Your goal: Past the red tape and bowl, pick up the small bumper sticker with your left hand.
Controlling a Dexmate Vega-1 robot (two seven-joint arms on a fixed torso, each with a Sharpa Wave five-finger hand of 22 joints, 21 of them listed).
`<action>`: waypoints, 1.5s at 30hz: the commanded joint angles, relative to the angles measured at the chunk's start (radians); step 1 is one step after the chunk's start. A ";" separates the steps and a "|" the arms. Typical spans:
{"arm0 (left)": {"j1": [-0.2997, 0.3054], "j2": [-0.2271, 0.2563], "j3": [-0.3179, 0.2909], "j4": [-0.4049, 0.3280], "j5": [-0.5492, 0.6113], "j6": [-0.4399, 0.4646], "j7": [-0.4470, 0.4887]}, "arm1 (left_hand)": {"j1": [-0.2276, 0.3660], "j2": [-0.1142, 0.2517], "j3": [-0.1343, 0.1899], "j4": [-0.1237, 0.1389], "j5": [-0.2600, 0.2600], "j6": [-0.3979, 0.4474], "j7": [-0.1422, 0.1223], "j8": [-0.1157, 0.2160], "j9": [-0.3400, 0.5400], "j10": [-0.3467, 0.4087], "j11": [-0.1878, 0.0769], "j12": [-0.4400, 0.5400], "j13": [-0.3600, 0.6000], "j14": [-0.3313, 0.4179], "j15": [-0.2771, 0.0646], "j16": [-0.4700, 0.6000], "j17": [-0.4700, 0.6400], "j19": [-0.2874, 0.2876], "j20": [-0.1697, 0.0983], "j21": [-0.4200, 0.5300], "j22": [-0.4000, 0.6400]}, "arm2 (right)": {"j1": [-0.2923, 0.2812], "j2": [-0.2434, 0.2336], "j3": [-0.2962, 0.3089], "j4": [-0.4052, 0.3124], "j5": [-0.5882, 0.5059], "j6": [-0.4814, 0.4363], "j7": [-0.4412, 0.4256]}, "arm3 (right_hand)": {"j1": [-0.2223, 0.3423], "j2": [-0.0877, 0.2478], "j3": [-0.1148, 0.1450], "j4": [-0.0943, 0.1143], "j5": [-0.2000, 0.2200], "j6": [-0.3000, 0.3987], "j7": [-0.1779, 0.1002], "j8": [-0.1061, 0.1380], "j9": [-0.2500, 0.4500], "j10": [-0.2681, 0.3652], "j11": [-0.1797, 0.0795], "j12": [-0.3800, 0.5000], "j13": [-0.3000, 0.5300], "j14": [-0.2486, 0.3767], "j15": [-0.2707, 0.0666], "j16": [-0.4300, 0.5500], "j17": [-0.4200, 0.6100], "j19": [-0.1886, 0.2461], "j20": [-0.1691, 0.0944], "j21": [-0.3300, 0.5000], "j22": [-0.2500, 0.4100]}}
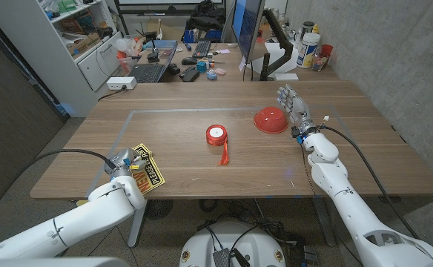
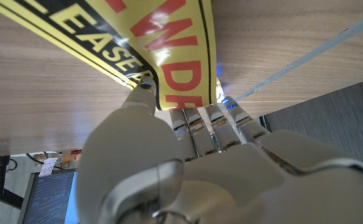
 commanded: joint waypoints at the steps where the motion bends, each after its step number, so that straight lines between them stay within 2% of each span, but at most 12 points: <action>1: 0.005 0.002 -0.025 -0.018 0.006 -0.010 0.008 | -0.002 0.002 0.003 0.009 -0.002 -0.006 0.002 -0.003 0.001 -0.003 0.003 -0.007 0.002 0.002 -0.035 -0.002 0.002 0.001 0.008 -0.002 0.001 | 0.004 0.001 0.001 0.002 -0.001 0.005 0.002 | -0.003 0.000 0.001 -0.005 0.006 0.007 -0.005 0.001 0.006 0.005 -0.006 -0.002 0.003 0.009 -0.001 0.003 0.003 -0.005 -0.001 -0.001 0.005; 23: 0.019 0.013 -0.045 -0.074 0.020 0.001 0.013 | 0.003 0.004 0.003 0.013 -0.011 0.004 0.006 -0.011 0.002 0.013 0.001 -0.016 0.004 0.008 -0.032 -0.006 0.003 0.002 0.009 -0.007 0.001 | -0.007 -0.003 0.004 -0.013 0.006 0.016 -0.001 | -0.003 0.001 0.001 -0.007 0.006 0.008 -0.004 0.001 0.006 0.008 -0.003 -0.001 0.003 0.010 -0.001 0.003 0.003 -0.006 -0.001 -0.001 0.005; 24: 0.022 0.012 -0.048 -0.078 0.020 0.004 0.015 | 0.004 0.006 0.003 0.014 -0.012 0.007 0.005 -0.011 0.002 0.014 0.010 -0.017 0.004 0.017 -0.037 -0.004 0.003 0.001 0.010 -0.008 0.001 | -0.008 -0.003 0.004 -0.014 0.007 0.016 -0.001 | -0.003 0.001 0.001 -0.007 0.006 0.007 -0.004 0.001 0.006 0.007 -0.003 -0.001 0.003 0.010 -0.001 0.003 0.003 -0.006 -0.002 0.000 0.005; 25: 0.023 0.008 -0.051 -0.082 0.019 0.013 0.018 | 0.005 0.006 0.004 0.014 -0.014 0.010 0.006 -0.012 0.002 0.016 0.030 -0.018 0.004 0.022 -0.037 -0.003 0.003 0.003 0.009 -0.008 0.001 | -0.009 -0.004 0.004 -0.015 0.007 0.016 -0.001 | -0.003 0.001 0.001 -0.007 0.006 0.007 -0.004 0.001 0.006 0.007 -0.003 -0.001 0.003 0.010 -0.001 0.003 0.003 -0.006 -0.002 0.000 0.005; 27: 0.029 0.016 -0.054 -0.090 0.023 0.006 0.018 | 0.007 0.006 0.004 0.014 -0.015 0.016 0.008 -0.011 0.002 0.020 0.038 -0.018 0.005 0.027 -0.038 -0.003 0.003 0.004 0.009 -0.009 0.001 | -0.010 -0.004 0.004 -0.016 0.008 0.016 -0.002 | -0.003 0.001 0.001 -0.007 0.006 0.008 -0.004 0.001 0.006 0.007 -0.005 -0.001 0.003 0.009 0.000 0.003 0.003 -0.006 -0.001 -0.001 0.005; 45: 0.030 0.027 -0.067 -0.116 0.049 0.011 0.020 | 0.014 0.009 0.006 0.015 -0.021 0.028 0.006 -0.016 0.003 0.027 0.039 -0.024 0.006 0.034 -0.037 -0.009 0.003 0.007 0.011 -0.011 0.001 | -0.010 -0.006 0.001 -0.015 0.012 0.019 -0.004 | -0.003 0.001 0.001 -0.009 0.006 0.007 -0.002 0.001 0.006 0.007 -0.004 -0.001 0.003 0.008 -0.001 0.003 0.003 -0.006 -0.001 0.000 0.005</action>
